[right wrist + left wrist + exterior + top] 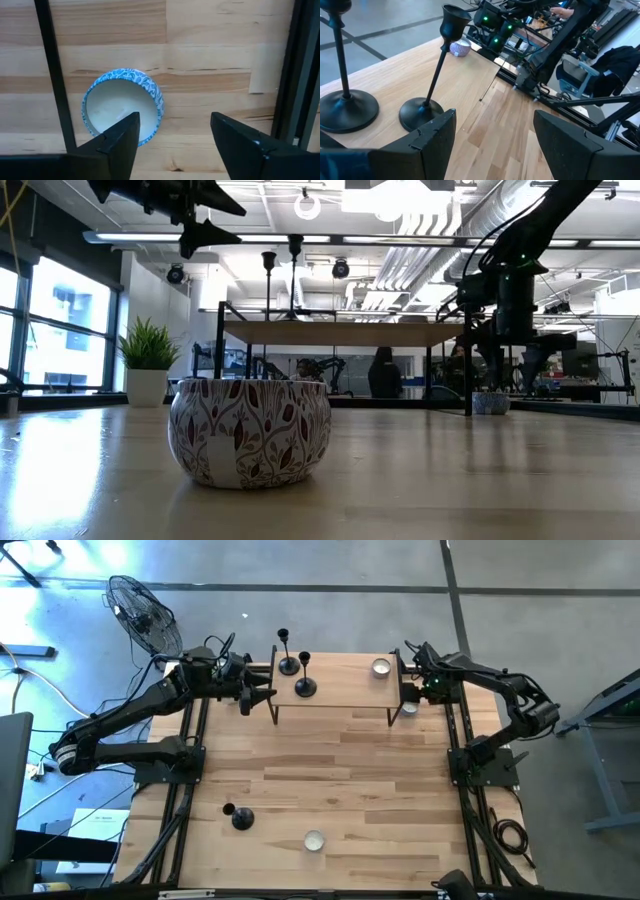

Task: Pick & Place candle stick holders
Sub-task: Put the blue patterned scented candle on the shelf

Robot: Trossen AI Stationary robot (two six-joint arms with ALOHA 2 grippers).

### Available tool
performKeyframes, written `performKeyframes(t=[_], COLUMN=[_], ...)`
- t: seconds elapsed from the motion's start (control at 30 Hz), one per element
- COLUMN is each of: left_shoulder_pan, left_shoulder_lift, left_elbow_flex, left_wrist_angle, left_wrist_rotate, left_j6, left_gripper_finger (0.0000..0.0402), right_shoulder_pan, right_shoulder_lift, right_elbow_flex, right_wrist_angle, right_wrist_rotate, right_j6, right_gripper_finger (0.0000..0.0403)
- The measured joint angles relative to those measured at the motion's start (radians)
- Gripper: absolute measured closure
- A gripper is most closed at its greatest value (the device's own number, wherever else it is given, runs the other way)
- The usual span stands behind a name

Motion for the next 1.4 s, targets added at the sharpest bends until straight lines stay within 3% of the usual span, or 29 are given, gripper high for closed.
performKeyframes(t=[0.37,1.4], left_shoulder_pan=[0.000,0.000], left_shoulder_lift=[0.000,0.000], left_elbow_flex=[0.000,0.000], left_wrist_angle=[-0.008,-0.038], left_wrist_rotate=[0.001,0.016], left_j6=[0.000,0.000], left_gripper_finger=[0.0140,0.0140], right_shoulder_pan=[0.000,0.009], right_shoulder_lift=[0.000,0.045], right_elbow_flex=[0.000,-0.002], right_wrist_angle=[-0.001,0.008], right_wrist_rotate=[-0.075,-0.017], right_j6=[0.024,0.092], right_gripper_finger=[0.0196,0.0197])
